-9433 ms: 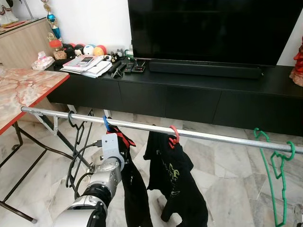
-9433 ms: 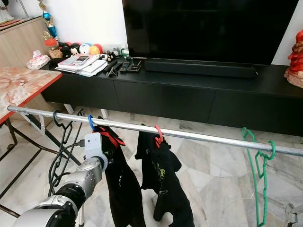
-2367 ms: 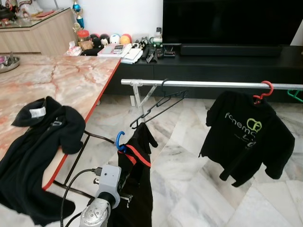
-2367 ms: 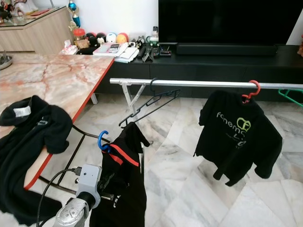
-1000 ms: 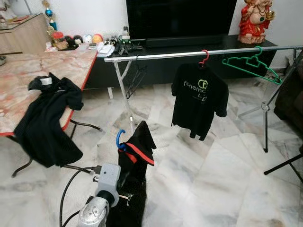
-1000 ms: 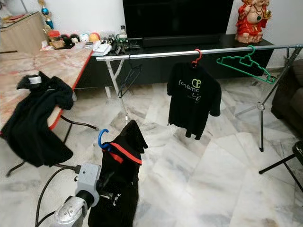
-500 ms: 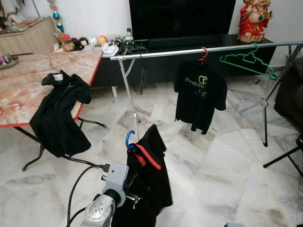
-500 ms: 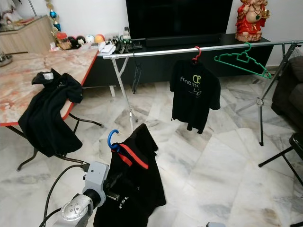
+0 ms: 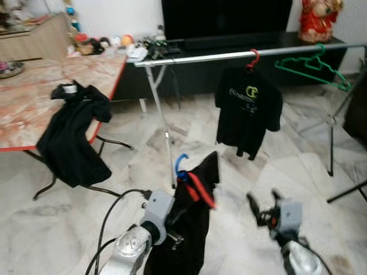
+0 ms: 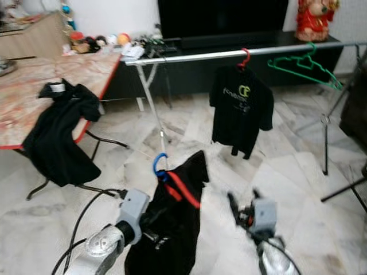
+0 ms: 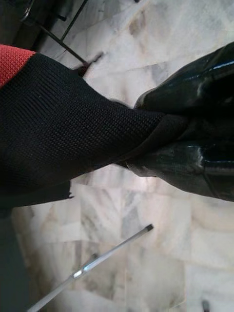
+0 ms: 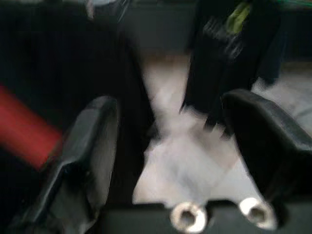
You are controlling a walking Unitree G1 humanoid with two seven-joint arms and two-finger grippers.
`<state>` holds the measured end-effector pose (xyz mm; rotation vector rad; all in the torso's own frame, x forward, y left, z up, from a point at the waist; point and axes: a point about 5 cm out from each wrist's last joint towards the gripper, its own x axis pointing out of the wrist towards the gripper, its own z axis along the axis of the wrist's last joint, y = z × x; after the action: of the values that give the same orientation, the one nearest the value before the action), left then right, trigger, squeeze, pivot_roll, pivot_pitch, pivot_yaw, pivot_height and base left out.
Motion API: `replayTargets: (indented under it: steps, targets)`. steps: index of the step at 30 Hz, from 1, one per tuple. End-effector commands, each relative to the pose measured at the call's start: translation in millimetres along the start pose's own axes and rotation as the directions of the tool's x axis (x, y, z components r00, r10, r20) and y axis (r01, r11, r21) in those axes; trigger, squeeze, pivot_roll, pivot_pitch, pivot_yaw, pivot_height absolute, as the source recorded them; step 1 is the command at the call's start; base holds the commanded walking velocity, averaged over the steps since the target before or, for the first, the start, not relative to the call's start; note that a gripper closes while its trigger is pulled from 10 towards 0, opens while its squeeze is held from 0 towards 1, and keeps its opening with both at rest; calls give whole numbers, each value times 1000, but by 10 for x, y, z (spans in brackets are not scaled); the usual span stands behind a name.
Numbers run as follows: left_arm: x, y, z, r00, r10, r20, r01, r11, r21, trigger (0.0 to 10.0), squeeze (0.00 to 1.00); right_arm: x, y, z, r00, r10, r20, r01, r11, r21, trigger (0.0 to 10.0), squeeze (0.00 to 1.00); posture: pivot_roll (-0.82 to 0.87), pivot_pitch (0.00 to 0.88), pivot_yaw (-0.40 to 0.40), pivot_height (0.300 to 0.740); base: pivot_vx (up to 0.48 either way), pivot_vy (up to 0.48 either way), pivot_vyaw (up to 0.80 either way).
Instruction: Hang hanger
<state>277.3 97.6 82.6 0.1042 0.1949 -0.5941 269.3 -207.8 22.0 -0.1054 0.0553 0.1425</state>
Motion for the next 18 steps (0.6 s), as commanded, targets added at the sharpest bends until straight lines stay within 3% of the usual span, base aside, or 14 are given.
replayTargets:
  steps: [1,3,7,18]
  targets:
    - [12,10,106,999,-25,36,24,1000,8,10000,0,-68,52,-91,999,21,-37,-21,1000,-1,10000,0,24,0,45,740,0,0,0]
    - [29,-33,146,996,-74,39,74,997,7,10000,0,-34,63,27,995,93,44,-95,994,44,10000,0,21,0,44,740,0,0,0]
    - [40,-153,254,976,-211,43,211,977,21,10000,0,-135,133,-31,975,221,32,-222,975,30,10000,0,21,0,45,740,0,0,0]
    - [51,-409,447,898,-439,44,436,898,59,10000,0,-299,180,-99,959,282,19,-282,959,32,10000,0,5,0,53,740,0,0,0]
